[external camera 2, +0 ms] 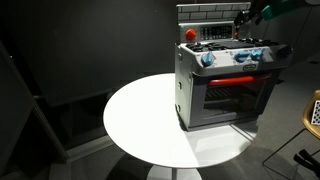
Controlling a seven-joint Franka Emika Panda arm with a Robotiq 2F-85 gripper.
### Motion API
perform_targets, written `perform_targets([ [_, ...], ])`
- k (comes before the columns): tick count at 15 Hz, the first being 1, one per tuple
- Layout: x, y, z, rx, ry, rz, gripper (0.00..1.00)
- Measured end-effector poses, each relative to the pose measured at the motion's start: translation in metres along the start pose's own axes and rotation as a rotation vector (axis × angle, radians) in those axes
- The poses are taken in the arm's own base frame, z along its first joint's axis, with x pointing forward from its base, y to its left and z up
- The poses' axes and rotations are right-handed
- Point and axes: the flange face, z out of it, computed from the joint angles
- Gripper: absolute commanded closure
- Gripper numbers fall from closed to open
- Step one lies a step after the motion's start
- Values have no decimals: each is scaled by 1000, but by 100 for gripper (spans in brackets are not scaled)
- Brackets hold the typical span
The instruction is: Press the top button on the stove
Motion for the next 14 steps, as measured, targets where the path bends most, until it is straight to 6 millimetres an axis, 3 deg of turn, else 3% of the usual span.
perform_targets([
  [6,-1,-16,-18,72,-33,37,0],
  [14,-24,-22,-85,199,-177,47,0],
])
